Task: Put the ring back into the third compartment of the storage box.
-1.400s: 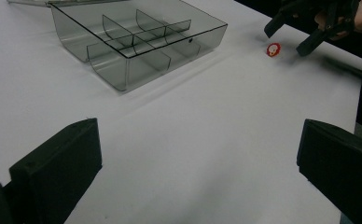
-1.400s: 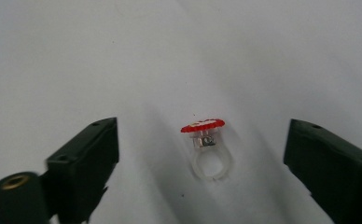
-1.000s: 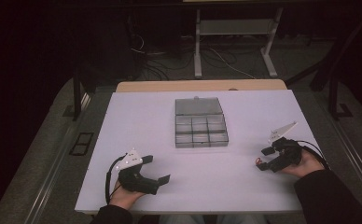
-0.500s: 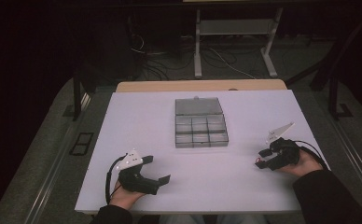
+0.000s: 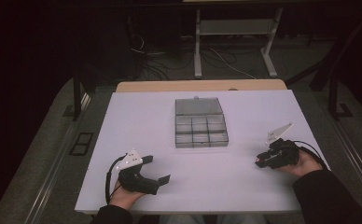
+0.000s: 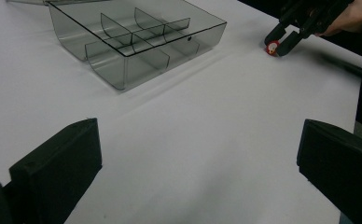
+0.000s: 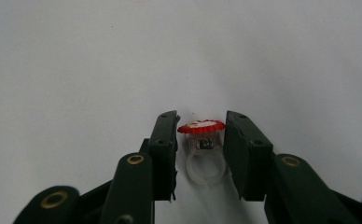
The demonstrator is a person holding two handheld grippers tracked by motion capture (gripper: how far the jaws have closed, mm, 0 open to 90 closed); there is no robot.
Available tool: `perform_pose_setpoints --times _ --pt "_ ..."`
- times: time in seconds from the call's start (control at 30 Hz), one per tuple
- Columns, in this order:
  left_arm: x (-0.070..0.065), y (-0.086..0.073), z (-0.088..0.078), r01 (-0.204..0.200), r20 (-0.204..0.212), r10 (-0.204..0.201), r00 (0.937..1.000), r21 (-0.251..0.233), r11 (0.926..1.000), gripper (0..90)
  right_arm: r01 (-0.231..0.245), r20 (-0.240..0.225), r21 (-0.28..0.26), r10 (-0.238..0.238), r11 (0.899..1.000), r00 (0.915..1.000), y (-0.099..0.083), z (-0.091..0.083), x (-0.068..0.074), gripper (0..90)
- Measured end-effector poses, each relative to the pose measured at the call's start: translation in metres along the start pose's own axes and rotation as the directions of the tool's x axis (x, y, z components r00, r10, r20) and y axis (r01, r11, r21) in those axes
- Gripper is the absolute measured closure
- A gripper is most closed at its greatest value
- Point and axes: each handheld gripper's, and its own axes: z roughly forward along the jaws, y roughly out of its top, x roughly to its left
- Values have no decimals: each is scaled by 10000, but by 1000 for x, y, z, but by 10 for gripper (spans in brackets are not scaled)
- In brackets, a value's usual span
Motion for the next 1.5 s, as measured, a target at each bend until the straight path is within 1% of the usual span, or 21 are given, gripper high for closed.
perform_pose_setpoints --times 0.03,0.1,0.3,0.4,0.57,0.83,1.0,1.13,1.2,1.33,1.43,1.5 --pt "0 0 0 -1 -1 1 10000 -1 10000 0 -26 -56 10 26 10000 10000 0 0 0 665" --pt "0 0 0 4 -1 -4 10000 -2 10000 0 -69 -76 40 69 10000 9999 0 0 -1 676" --pt "0 0 0 2 3 -2 10000 3 10000 0 -208 -191 42 209 9998 9996 -1 -1 -1 690" --pt "0 0 0 12 7 -12 10000 -16 10000 0 -291 -262 -19 291 9996 9992 -1 -2 -2 691" --pt "0 0 0 10 -2 -10 10000 -22 10000 0 -474 -421 -283 462 9985 9980 -2 -8 -4 693" --pt "0 0 0 28 -1 -28 10000 -30 10000 0 -612 -473 -485 589 9969 9971 -1 -14 -6 692" --pt "0 0 0 36 8 -36 10000 -30 10000 0 -592 -437 -528 570 9968 9974 4 -20 -6 692" --pt "0 0 0 35 15 -35 10000 -32 10000 0 -526 -422 -710 497 9961 9979 11 -26 -6 692" --pt "0 0 0 36 7 -36 10000 -35 10000 0 -554 -386 -718 528 9959 9979 12 -27 -6 692" --pt "1 0 0 35 0 -35 10000 -33 10000 0 -461 -366 -820 432 9956 9984 18 -32 -7 692" --pt "0 0 0 21 11 -21 10000 -28 10000 0 -503 -322 -828 478 9953 9983 21 -35 -7 692" --pt "0 0 0 28 21 -28 10000 -28 10000 0 -504 -304 -928 477 9944 9984 25 -38 -7 692"
